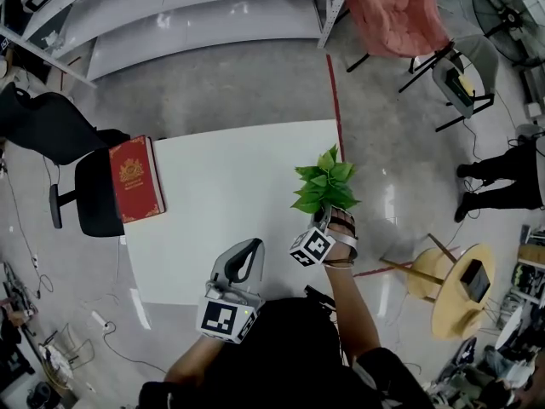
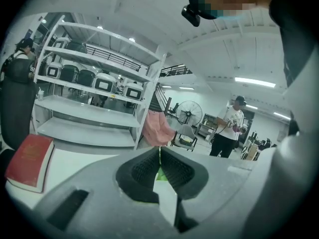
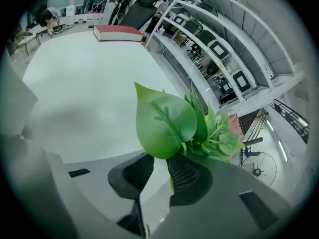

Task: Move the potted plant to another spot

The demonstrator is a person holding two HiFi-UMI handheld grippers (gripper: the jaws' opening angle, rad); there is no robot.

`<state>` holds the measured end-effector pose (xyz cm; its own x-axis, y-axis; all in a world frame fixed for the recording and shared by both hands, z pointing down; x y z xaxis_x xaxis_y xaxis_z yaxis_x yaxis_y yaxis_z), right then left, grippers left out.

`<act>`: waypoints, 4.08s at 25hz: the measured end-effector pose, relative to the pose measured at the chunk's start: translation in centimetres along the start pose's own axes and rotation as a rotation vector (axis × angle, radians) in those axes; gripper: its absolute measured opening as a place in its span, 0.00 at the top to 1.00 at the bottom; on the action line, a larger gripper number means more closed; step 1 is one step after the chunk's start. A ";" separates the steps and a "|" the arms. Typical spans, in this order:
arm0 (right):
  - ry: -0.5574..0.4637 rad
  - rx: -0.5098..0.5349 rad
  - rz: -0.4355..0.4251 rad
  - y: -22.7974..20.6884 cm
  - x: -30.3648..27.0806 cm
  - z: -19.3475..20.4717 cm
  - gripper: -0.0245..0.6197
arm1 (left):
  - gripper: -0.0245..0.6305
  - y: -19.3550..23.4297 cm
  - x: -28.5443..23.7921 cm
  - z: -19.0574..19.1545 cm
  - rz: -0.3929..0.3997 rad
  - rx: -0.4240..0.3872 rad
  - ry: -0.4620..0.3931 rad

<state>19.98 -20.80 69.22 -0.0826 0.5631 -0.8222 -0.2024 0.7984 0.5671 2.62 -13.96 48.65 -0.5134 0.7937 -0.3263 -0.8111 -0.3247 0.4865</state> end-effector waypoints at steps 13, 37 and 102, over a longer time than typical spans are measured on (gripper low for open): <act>-0.022 0.090 -0.009 -0.3 -0.2 0.0 0.88 | 0.93 -0.3 0.2 -0.3 -0.036 -0.001 -0.019; -0.129 0.180 0.049 0.5 2.7 -4.2 0.90 | 0.93 2.3 7.7 -1.2 -0.184 0.004 -0.134; -0.260 0.362 0.029 14.8 7.9 -38.4 0.89 | 0.93 25.1 29.5 -4.6 -0.207 0.061 -0.213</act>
<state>-21.18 -12.71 69.23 0.1742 0.5845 -0.7925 0.1547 0.7785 0.6082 -34.18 -1.07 47.57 -0.2638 0.9318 -0.2494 -0.8706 -0.1186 0.4775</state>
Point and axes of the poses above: the fingertips, and each gripper's own axes: x backward along the fingers, y to its left, z out of its underside, the point moved 4 cm from there along x, backward along the fingers, and after that the axes turned 12 degrees about x, right-handed, at the moved point
